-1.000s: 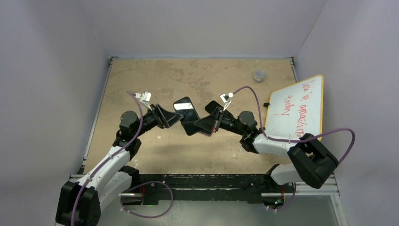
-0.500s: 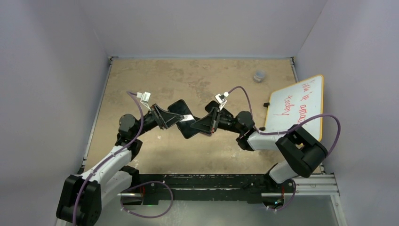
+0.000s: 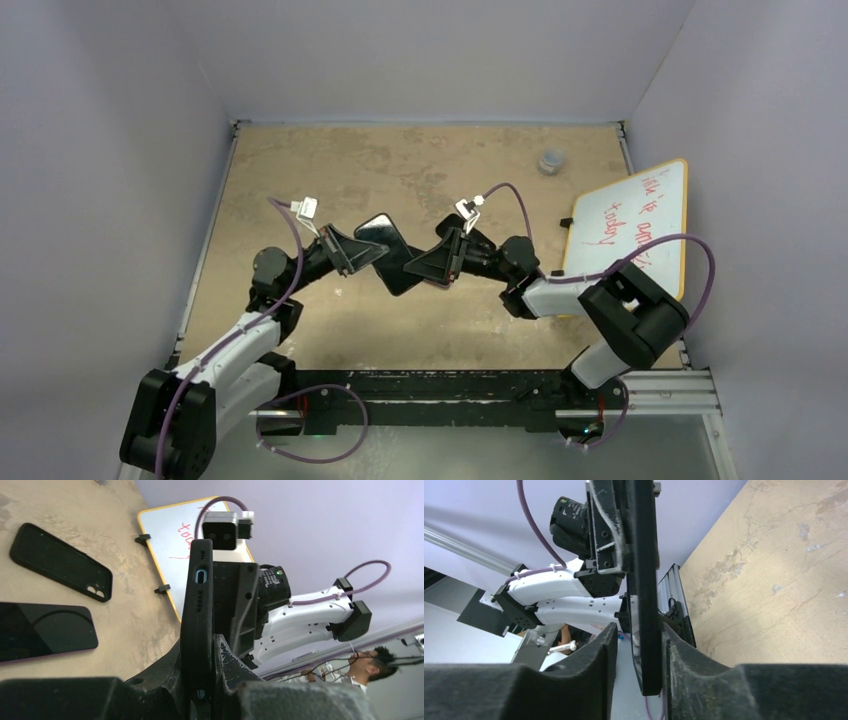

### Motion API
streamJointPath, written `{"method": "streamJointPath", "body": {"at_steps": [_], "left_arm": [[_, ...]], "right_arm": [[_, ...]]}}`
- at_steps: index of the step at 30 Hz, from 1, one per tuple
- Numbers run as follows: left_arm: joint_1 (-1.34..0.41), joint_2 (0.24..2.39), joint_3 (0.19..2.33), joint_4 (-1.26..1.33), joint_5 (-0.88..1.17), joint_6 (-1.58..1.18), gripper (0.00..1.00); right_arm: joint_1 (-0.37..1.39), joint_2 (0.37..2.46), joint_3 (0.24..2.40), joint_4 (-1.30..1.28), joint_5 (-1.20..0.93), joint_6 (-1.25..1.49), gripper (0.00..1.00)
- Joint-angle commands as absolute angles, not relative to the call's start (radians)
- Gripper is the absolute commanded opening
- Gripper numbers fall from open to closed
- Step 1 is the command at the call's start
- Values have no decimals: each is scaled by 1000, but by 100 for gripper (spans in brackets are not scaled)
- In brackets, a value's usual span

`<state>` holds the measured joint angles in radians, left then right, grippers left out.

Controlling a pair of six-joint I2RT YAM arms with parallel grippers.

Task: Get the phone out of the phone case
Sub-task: Adjust the phone, then remove the phone case from the phone.

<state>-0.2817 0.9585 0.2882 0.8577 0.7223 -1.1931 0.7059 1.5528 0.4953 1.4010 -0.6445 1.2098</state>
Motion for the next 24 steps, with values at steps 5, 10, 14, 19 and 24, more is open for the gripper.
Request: {"method": "streamJointPath", "body": {"at_steps": [5, 10, 14, 19, 24], "left_arm": [[-276, 854, 186, 848, 520, -1332, 0], [-276, 808, 179, 821, 449, -1398, 0], [-276, 769, 173, 825, 386, -1440, 0], [-278, 708, 168, 813, 306, -1463, 0], [-278, 690, 171, 828, 262, -1470, 0]], "right_arm": [[711, 1446, 508, 1281, -537, 1029, 61], [718, 1421, 486, 1233, -492, 986, 67], [747, 1426, 471, 1230, -459, 976, 68], [799, 1434, 466, 1233, -421, 968, 68], [861, 1440, 474, 1246, -378, 941, 68]]}}
